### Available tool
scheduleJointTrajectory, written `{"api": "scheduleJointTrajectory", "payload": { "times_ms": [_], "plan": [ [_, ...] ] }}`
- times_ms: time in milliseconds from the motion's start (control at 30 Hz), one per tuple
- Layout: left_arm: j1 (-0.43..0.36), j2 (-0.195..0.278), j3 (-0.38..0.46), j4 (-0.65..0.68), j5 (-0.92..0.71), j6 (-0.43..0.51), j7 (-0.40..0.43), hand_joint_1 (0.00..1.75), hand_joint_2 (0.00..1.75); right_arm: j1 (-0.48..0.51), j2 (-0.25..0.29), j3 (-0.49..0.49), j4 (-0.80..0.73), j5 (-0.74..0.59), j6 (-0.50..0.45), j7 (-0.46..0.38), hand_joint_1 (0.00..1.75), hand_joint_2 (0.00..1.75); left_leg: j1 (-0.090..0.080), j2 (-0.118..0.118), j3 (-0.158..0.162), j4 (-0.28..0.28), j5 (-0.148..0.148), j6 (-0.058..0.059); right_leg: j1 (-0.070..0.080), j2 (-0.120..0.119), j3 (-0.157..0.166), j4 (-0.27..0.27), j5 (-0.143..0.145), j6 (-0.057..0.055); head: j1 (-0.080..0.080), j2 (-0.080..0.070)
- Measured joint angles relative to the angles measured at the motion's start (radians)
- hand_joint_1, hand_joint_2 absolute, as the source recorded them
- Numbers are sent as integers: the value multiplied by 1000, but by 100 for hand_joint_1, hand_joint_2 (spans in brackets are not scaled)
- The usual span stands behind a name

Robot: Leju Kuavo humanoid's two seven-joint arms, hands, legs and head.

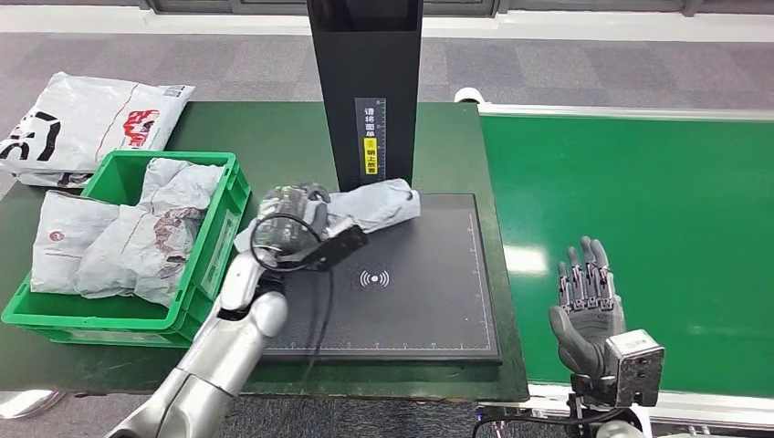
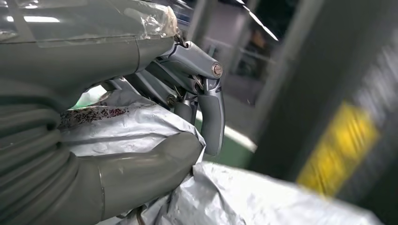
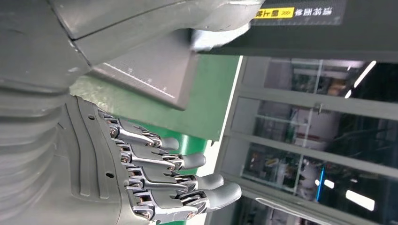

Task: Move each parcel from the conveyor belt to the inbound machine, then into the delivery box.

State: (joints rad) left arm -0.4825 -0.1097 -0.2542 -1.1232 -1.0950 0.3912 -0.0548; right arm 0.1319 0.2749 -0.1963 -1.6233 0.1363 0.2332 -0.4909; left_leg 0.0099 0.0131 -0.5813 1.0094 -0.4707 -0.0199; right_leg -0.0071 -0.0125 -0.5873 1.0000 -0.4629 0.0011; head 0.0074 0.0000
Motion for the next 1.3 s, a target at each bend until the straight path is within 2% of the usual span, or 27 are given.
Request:
{"api": "scheduleJointTrajectory", "payload": {
  "times_ms": [133,233,333,600,733,1000,1300],
  "plan": [
    [108,16,125,-234,37,12,-30,175,175,24,14,-23,-15,4,4,0,0,175,0,0,0,0,-1,-1,0,0,-1,0,-2,0,0,0],
    [158,19,187,-351,36,15,-33,175,175,28,23,-34,-24,6,7,0,0,175,0,0,0,0,-1,-1,0,0,-1,0,-2,0,0,0],
    [186,20,217,-414,17,31,-29,175,175,29,29,-40,-29,8,8,0,0,175,0,-1,0,0,-1,-1,0,-1,0,0,-3,0,0,0],
    [258,8,298,-577,-177,180,45,175,175,33,50,-56,-37,19,13,9,0,175,0,0,0,0,-1,-1,0,-1,0,1,-3,0,0,0],
    [259,4,317,-625,-295,258,93,175,175,32,56,-57,-37,25,14,17,0,175,0,0,0,0,-1,-1,0,-1,0,1,-3,0,0,0],
    [217,3,336,-638,-447,290,165,175,175,30,61,-58,-37,26,14,20,0,175,0,-1,1,0,-1,-1,0,-1,0,1,-3,0,0,0],
    [181,4,342,-615,-466,291,179,175,175,26,62,-58,-37,26,11,23,0,175,0,-1,1,0,-1,-1,0,-1,0,1,-3,0,0,0]
  ]
}}
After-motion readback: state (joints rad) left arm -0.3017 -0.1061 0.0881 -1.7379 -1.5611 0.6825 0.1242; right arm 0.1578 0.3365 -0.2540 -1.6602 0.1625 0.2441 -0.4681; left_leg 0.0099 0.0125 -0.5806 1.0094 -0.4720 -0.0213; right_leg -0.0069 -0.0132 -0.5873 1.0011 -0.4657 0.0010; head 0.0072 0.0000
